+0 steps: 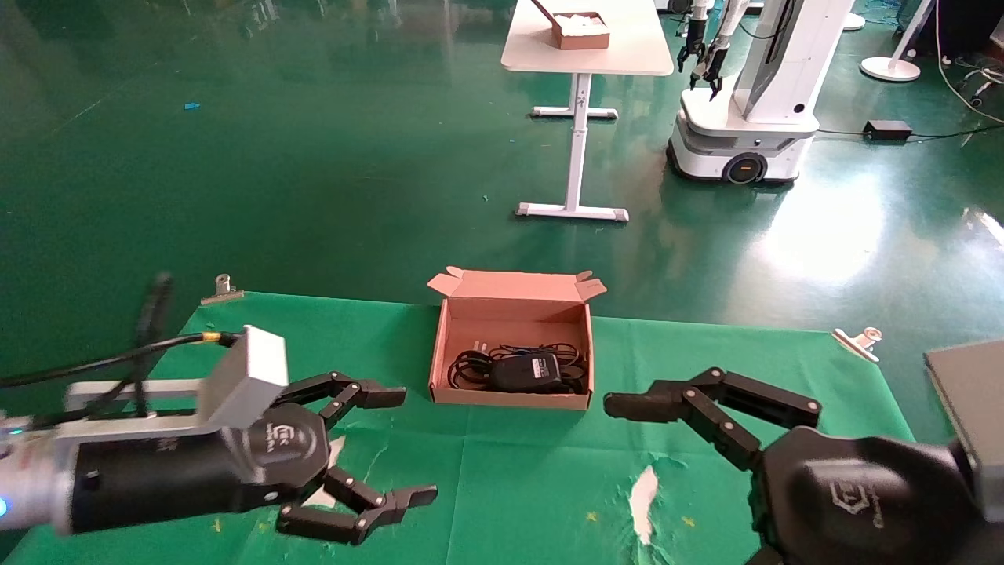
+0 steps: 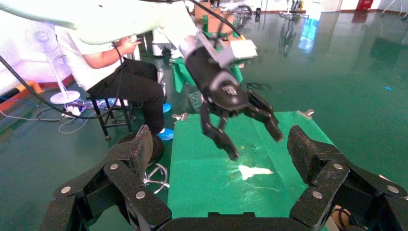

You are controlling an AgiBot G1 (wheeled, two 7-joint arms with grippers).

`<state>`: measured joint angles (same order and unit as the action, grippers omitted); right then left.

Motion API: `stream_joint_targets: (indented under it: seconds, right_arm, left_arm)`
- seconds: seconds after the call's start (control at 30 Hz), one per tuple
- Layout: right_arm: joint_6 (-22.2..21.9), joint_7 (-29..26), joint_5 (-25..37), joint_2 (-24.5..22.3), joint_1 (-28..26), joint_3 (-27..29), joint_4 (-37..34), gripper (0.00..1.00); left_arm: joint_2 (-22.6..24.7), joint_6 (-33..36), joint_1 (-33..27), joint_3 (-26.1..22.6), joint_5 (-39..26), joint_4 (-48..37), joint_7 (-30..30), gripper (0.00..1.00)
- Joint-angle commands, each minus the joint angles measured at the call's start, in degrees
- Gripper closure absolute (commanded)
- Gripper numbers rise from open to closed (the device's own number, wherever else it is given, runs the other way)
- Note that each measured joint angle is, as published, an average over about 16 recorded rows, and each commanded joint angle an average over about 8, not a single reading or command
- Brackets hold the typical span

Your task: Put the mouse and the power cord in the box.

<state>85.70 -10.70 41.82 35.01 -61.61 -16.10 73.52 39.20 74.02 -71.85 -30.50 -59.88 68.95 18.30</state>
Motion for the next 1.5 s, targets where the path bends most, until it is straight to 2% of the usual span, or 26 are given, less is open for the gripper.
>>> stream_joint_targets:
  seconds: [0.03,0.37,0.6,1.5]
  right_arm:
    - [0.0,0.0,-0.01,0.0,0.0,-0.01,0.0,0.0]
    - [-0.02,0.03,-0.04,-0.02,-0.01,-0.05,0.0,0.0]
    - [0.03,0.04,-0.15,-0.09,0.05,0.0,0.04,0.0]
    - [-0.01,0.04,-0.08,-0.04,0.0,-0.06,-0.02,0.0]
  left_arm:
    - [-0.54,1.5,1.33,1.87,2.32,0.6,-0.97,0.0]
    - [-3.23,9.02,7.95,11.2,13.93,3.58,-5.84,0.0]
    - [-4.46,12.44,10.98,15.48,19.26,4.94,-7.9,0.0]
    - [-4.24,11.75,10.4,14.63,18.2,4.66,-7.56,0.0]
